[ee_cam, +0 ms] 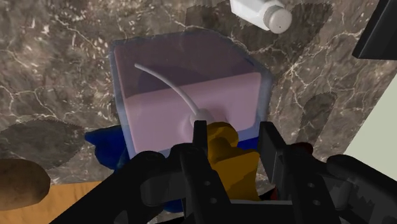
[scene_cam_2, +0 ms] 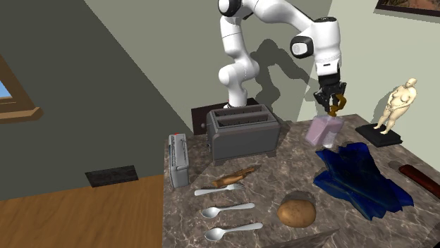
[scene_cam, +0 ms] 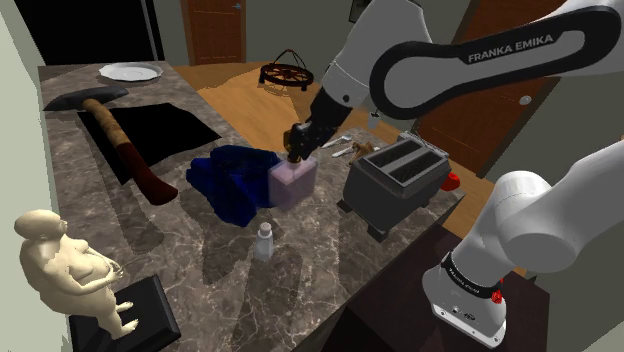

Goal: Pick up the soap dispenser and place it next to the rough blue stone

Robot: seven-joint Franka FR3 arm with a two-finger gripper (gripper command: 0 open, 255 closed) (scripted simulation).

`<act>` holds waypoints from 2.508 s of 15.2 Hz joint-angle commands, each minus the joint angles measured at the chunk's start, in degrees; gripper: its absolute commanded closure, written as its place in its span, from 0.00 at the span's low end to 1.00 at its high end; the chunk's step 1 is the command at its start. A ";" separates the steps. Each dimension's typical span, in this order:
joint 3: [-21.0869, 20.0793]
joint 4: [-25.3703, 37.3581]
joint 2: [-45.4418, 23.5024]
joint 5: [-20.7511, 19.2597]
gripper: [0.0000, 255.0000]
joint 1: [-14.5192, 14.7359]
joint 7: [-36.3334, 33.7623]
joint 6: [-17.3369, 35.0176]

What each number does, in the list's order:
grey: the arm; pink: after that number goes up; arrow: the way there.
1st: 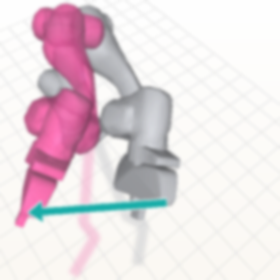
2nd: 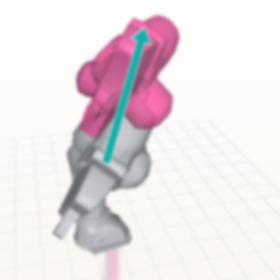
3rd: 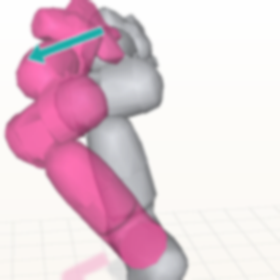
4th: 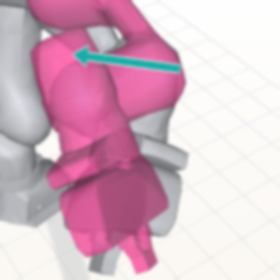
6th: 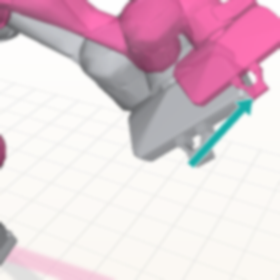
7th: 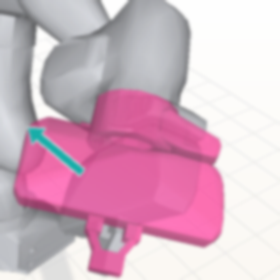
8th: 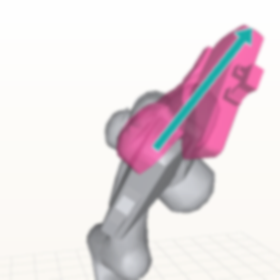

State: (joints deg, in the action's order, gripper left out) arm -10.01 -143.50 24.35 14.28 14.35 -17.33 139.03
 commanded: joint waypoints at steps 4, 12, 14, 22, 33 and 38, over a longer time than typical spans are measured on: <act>-0.25 -2.63 -1.71 0.73 1.00 0.38 0.66 4.39; -0.46 -6.00 -5.53 2.08 1.00 1.05 2.00 11.54; -0.48 -6.70 -6.66 2.48 1.00 1.25 2.39 13.37; -0.49 -6.96 -7.12 2.64 1.00 1.34 2.55 14.09; 0.41 -6.33 0.75 1.61 0.00 0.72 1.92 5.48; 0.42 -6.33 0.75 1.61 0.00 0.73 1.92 5.49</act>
State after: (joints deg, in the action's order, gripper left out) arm -9.58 -149.84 25.05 15.90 15.08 -15.38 144.58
